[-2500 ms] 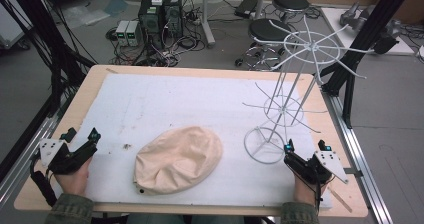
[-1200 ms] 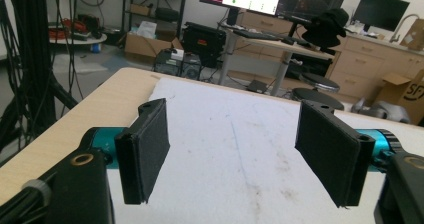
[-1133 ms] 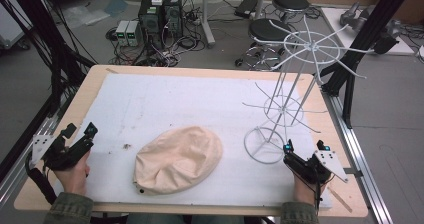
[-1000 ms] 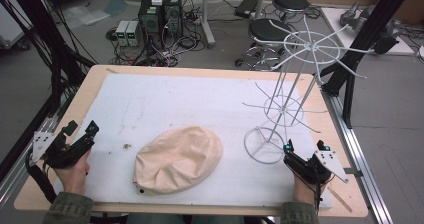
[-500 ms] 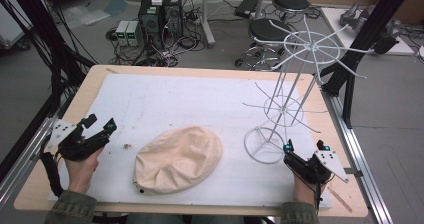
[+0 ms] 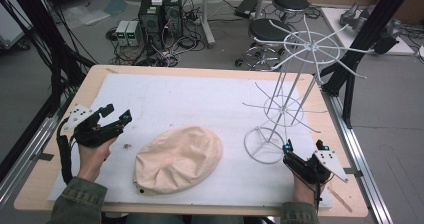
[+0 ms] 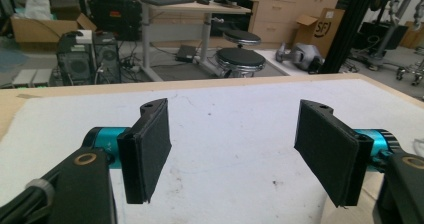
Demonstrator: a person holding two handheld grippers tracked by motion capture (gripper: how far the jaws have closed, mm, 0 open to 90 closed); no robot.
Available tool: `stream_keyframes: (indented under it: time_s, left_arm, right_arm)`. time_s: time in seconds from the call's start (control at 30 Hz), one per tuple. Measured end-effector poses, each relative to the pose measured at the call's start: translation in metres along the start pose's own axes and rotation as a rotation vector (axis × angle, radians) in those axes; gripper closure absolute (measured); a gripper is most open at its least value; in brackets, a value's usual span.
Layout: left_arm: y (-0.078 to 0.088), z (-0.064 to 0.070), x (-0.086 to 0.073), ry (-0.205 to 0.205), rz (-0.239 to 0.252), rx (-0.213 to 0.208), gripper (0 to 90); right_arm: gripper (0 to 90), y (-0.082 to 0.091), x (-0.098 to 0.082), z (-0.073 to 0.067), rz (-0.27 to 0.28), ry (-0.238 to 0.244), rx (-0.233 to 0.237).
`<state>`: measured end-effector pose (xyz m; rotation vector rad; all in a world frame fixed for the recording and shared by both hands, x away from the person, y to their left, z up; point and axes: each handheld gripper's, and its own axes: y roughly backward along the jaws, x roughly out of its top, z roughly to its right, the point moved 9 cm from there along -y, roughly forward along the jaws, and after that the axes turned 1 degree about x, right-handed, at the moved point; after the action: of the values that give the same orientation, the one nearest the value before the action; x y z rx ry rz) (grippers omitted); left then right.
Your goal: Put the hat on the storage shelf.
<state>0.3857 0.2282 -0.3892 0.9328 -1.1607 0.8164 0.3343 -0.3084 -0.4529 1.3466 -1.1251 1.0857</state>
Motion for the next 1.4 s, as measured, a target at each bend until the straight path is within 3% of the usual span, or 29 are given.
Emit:
stream_keyframes:
  time_s: [0.3,0.47,0.67,0.77,1.03,1.17,1.4]
  left_arm:
    - [-0.013,0.022,-0.001,-0.028,-0.066,-0.103,30.6]
    - [-0.022,0.035,0.002,-0.034,-0.086,-0.139,30.7]
    - [-0.035,0.064,-0.002,-0.067,-0.156,-0.230,30.7]
    - [-0.038,0.071,-0.004,-0.072,-0.173,-0.246,30.7]
    - [-0.045,0.104,-0.013,-0.101,-0.228,-0.344,30.5]
    - [-0.049,0.119,-0.015,-0.078,-0.251,-0.390,30.5]
    - [-0.055,0.144,-0.027,-0.106,-0.322,-0.463,30.5]
  right_arm:
    - [2.0,-0.001,-0.001,-0.001,-0.006,0.001,0.002]
    - [1.9,-0.002,-0.001,-0.001,-0.007,0.000,0.002]
    - [1.9,-0.002,-0.001,-0.001,-0.004,-0.001,0.006]
    - [2.0,-0.002,0.000,-0.001,-0.003,-0.002,0.005]
    - [2.0,-0.002,0.000,-0.002,-0.002,0.001,0.008]
    - [2.0,-0.002,0.000,-0.002,-0.003,0.000,0.010]
    - [2.0,-0.002,0.000,-0.003,-0.001,0.001,0.012]
